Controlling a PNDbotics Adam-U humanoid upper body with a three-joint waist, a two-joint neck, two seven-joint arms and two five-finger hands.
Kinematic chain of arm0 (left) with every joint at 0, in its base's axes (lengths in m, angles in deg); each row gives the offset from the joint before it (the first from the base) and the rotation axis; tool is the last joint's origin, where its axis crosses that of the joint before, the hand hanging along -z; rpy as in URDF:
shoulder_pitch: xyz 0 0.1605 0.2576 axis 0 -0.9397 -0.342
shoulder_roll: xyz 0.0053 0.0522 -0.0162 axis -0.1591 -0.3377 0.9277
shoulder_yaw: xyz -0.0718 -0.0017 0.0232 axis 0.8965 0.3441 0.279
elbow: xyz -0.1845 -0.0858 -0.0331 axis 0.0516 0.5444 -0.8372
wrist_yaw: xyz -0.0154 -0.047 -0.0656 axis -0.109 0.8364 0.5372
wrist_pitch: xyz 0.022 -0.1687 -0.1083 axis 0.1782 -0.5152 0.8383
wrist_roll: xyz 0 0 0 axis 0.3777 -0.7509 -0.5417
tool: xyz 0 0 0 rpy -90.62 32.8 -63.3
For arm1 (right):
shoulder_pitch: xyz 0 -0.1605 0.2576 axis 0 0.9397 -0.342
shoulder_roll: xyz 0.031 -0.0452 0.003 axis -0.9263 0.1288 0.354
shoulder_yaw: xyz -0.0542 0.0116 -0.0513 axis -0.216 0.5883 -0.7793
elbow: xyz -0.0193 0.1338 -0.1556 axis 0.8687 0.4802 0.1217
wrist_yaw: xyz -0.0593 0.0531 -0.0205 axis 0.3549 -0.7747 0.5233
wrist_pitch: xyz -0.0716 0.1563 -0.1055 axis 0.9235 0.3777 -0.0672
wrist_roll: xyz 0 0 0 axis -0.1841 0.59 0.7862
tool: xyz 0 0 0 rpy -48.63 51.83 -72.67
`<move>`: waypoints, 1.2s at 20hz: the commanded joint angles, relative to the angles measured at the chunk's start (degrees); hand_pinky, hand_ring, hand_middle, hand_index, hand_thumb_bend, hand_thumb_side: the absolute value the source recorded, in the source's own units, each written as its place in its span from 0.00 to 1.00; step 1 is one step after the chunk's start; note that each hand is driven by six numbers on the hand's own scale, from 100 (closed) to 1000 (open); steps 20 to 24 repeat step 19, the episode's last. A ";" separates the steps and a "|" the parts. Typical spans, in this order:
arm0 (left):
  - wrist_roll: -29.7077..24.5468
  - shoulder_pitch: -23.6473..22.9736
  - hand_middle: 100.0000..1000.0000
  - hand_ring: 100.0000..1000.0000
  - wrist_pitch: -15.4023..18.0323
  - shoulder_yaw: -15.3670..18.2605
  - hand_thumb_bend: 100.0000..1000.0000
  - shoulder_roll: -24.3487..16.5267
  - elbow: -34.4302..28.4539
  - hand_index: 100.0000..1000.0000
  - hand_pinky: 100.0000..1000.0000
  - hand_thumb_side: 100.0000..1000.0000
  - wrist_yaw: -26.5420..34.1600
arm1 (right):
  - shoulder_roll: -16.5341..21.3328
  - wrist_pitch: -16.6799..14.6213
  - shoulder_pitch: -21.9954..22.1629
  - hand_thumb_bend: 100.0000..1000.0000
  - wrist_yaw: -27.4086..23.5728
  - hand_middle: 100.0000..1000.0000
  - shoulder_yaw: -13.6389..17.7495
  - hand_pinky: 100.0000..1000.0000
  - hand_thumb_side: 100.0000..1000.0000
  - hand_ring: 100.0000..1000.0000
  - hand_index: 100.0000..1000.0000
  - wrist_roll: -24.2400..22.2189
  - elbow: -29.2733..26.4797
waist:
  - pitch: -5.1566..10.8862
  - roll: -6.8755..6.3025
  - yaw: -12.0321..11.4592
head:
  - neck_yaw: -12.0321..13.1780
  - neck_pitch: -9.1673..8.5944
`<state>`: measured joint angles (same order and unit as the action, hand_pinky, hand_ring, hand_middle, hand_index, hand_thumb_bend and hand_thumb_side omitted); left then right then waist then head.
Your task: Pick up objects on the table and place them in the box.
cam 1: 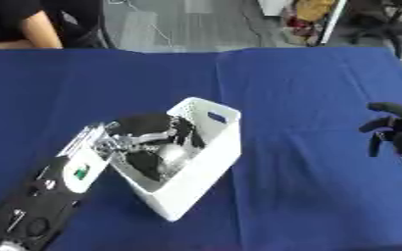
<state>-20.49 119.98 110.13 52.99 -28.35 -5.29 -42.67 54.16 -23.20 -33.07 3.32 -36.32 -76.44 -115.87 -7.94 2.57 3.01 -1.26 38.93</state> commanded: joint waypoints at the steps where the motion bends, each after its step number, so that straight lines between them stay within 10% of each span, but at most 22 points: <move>1: 0.58 0.85 0.67 0.53 -0.01 1.40 0.63 -2.67 -6.15 0.73 0.52 0.63 1.61 | 0.64 -6.47 -0.28 0.00 -0.16 0.81 0.36 0.27 0.52 0.63 0.88 -6.31 -0.59 | 0.86 -0.11 -0.18 | -0.06 -1.12; 12: -0.07 1.49 0.70 0.58 -4.87 3.50 0.78 -9.51 -25.24 0.77 0.57 0.50 12.25 | 0.74 -6.17 0.35 0.00 0.18 0.81 0.57 0.27 0.52 0.63 0.88 -6.09 -0.68 | 1.55 -0.74 -0.59 | -0.66 -0.83; 24: -0.45 0.45 0.69 0.56 -6.75 4.05 0.72 -9.94 -28.37 0.75 0.55 0.48 15.00 | 0.73 -6.07 0.41 0.00 0.34 0.81 0.66 0.27 0.52 0.63 0.88 -5.98 -0.75 | 1.58 -0.82 -0.51 | -0.77 -0.89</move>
